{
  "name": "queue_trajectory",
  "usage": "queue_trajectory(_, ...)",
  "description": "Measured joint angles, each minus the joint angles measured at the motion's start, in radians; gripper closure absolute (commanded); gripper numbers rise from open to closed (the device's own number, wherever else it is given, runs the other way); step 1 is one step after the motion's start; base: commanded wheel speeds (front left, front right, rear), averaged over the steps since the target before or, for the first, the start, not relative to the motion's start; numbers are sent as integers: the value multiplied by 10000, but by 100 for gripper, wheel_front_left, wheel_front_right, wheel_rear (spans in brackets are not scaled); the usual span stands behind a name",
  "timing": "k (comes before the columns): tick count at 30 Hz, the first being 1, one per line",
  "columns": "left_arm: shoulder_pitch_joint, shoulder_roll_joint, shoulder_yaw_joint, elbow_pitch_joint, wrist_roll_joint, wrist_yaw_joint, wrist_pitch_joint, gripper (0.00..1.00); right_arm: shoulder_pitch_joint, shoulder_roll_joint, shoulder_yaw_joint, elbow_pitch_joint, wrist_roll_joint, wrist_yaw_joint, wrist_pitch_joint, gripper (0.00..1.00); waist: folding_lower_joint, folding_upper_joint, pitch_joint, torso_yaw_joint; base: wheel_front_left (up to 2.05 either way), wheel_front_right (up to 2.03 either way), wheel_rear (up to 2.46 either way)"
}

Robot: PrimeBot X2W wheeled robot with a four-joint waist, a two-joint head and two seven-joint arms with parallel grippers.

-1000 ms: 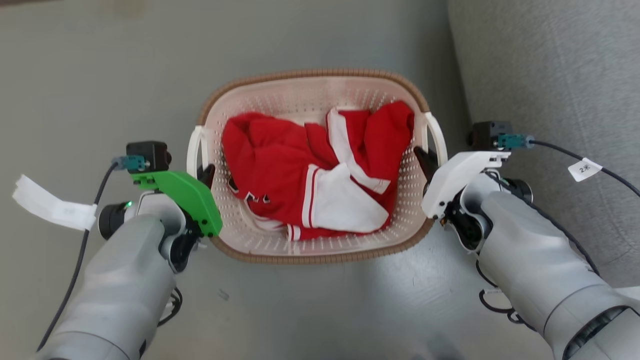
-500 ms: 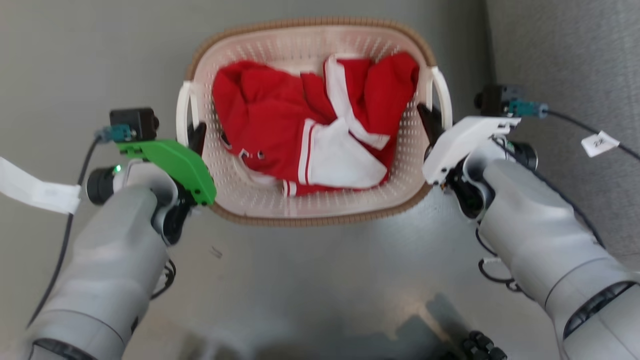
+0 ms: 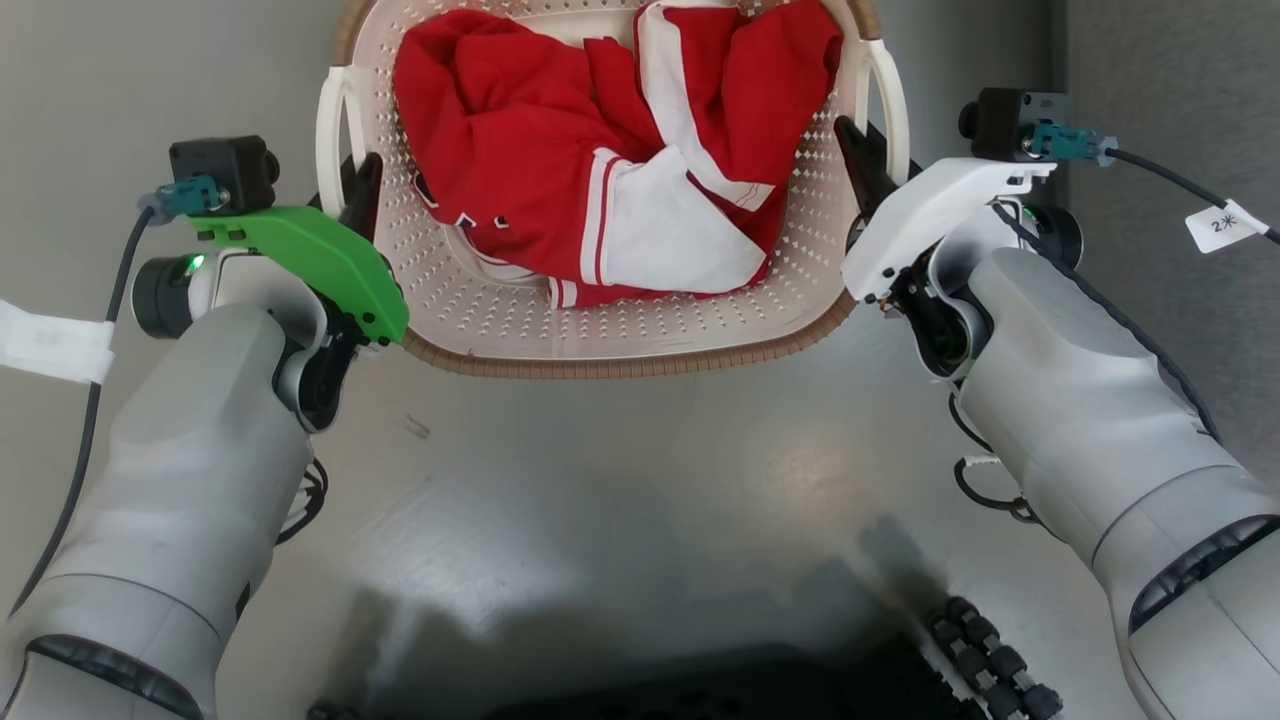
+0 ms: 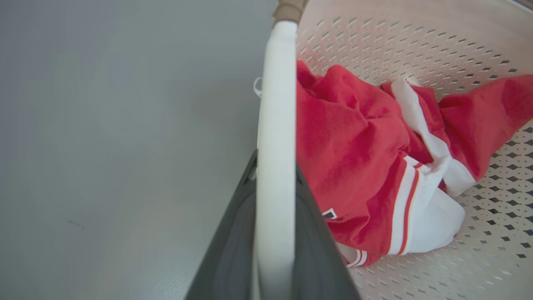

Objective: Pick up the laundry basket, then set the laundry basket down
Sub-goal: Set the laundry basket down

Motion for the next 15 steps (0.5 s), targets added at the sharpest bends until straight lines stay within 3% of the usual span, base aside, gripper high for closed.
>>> queue_trajectory(15,-271,35,-138,25,165,0,-278,100,-202,-6,-96,-19,-119,0,-102,100,-1,0,981,125,0,0,0)
